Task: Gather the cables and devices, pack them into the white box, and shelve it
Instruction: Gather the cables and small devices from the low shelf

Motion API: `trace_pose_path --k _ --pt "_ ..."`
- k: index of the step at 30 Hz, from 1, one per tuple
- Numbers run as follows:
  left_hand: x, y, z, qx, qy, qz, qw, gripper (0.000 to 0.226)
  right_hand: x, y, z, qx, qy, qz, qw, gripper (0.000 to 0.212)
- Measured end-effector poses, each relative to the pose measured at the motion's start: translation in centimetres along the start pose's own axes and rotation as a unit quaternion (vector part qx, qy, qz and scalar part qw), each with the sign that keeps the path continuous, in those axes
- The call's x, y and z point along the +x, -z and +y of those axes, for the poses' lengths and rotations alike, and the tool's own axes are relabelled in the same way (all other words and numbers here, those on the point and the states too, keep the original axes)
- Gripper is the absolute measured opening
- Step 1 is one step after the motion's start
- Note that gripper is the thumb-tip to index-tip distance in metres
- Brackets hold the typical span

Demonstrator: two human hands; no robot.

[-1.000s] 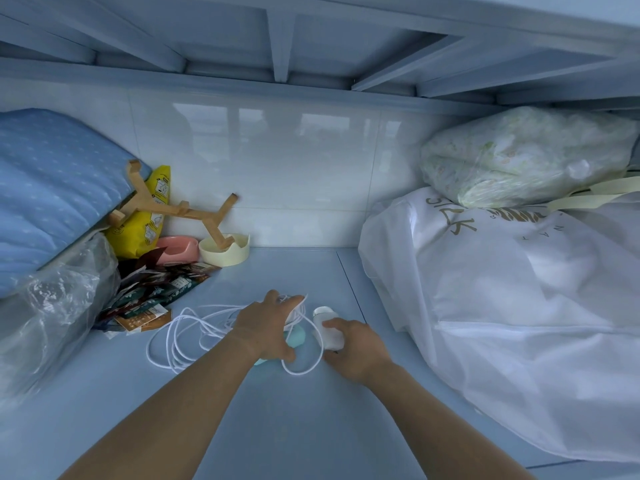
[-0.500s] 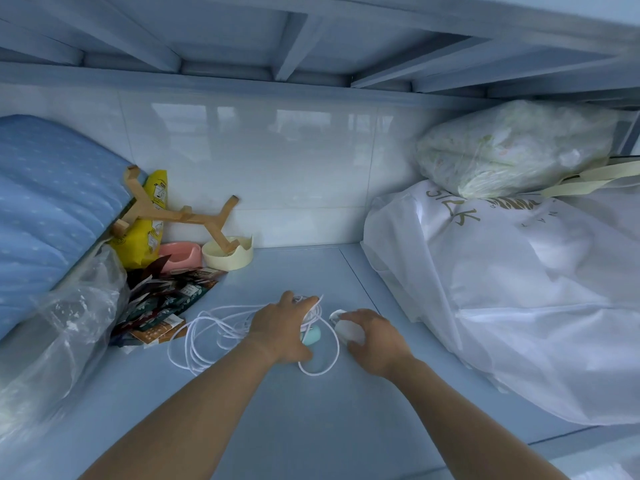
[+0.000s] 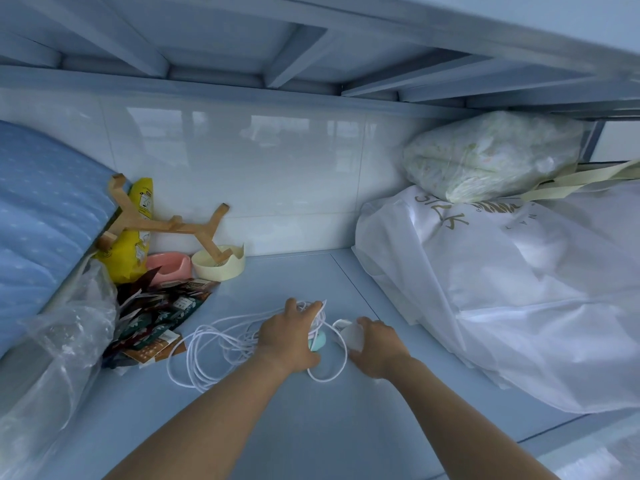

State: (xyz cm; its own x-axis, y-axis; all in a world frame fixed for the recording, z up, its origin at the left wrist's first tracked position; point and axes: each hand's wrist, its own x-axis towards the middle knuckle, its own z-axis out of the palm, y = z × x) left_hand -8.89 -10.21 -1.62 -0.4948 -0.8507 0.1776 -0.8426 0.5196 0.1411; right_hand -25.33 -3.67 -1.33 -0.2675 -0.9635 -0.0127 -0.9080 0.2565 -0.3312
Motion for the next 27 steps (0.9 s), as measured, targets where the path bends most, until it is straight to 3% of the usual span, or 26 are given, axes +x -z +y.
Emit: trace_pose_path --k 8,17,27 --pt "0.0 0.0 -0.5 0.001 -0.025 -0.007 1.0 0.093 -0.8 -0.1 -1.1 -0.018 -0.001 -0.007 1.0 0.043" --pt "-0.8 0.4 -1.3 -0.026 -0.056 0.003 0.998 0.09 -2.0 -0.2 -1.1 0.009 0.015 0.037 0.999 0.047" --pt "-1.7 0.5 -1.4 -0.032 -0.065 -0.015 0.997 0.086 -4.3 -0.6 -1.1 0.044 -0.017 0.081 0.996 0.036"
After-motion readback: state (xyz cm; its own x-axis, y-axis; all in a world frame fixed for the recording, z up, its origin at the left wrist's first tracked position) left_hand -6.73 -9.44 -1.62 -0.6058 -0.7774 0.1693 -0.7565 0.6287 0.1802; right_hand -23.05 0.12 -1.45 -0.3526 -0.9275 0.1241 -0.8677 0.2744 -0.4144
